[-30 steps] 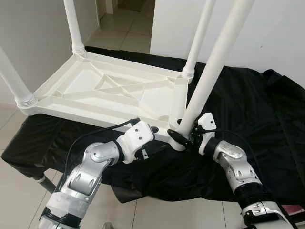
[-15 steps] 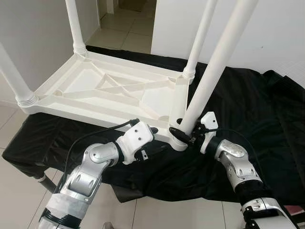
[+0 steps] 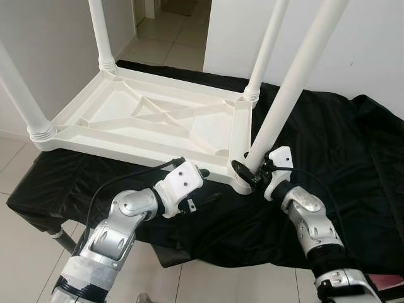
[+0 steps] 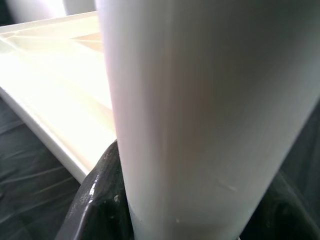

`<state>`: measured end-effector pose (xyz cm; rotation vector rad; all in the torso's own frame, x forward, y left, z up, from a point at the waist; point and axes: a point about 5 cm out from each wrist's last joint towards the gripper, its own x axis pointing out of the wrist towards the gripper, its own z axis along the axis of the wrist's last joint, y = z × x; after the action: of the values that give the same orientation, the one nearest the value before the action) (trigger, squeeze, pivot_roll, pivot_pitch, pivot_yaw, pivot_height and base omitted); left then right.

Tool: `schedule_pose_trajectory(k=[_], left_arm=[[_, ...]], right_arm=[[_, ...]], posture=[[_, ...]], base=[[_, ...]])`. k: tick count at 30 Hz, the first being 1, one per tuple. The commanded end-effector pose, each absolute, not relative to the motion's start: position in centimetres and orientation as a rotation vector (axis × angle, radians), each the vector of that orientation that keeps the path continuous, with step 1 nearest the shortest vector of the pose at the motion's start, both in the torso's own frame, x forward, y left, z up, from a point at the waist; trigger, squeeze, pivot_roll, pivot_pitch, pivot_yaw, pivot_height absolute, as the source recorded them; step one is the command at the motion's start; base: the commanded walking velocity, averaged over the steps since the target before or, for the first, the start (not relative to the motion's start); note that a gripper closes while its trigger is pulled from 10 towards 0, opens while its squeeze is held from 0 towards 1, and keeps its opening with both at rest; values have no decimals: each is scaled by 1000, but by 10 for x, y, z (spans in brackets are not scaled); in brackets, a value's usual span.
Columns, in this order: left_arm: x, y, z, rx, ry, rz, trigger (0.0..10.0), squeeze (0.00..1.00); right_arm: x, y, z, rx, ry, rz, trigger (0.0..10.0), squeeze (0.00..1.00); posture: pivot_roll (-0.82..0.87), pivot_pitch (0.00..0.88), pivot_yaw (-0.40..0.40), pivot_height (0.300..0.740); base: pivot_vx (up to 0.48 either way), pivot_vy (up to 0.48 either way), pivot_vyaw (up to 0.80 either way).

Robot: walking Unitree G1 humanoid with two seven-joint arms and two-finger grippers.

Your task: Building children table

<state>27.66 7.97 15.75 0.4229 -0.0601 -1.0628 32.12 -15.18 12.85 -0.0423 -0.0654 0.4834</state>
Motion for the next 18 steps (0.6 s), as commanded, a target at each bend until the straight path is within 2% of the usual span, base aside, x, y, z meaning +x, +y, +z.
schedule_pose_trajectory(k=[1, 3, 6, 10, 11, 13, 16, 18], left_arm=[[277, 79, 157, 425, -67, -1023, 10000, 0], [276, 79, 156, 426, -65, -1029, 10000, 0], [275, 79, 156, 427, -64, -1032, 10000, 0], [274, 78, 155, 432, -61, -1037, 10000, 0], [274, 78, 155, 432, -61, -1037, 10000, 0], [274, 78, 154, 434, -59, -1039, 10000, 0], [274, 78, 154, 434, -59, -1040, 10000, 0], [273, 77, 153, 439, -56, -1052, 10000, 0]], right_arm=[[319, -156, 120, -52, -11, 410, 10000, 0], [316, -153, 117, -4, 11, 243, 10000, 0], [315, -153, 116, 2, 19, 195, 10000, 0], [298, -137, 111, 22, 38, -108, 10000, 0], [298, -137, 111, 22, 38, -108, 10000, 0], [290, -115, 106, 85, 77, -69, 10000, 0], [290, -113, 106, 91, 82, -61, 10000, 0], [289, -121, 111, 74, 59, -100, 10000, 0]], posture=[[32, 44, -90, 740], [33, 41, -92, 740], [33, 41, -92, 740], [40, 36, -97, 740], [40, 36, -97, 740], [36, 30, -93, 740], [36, 30, -93, 740], [32, 24, -93, 740]], base=[[0, 0, 0], [0, 0, 0], [0, 0, 0], [0, 0, 0], [0, 0, 0], [0, 0, 0], [0, 0, 0], [0, 0, 0]])
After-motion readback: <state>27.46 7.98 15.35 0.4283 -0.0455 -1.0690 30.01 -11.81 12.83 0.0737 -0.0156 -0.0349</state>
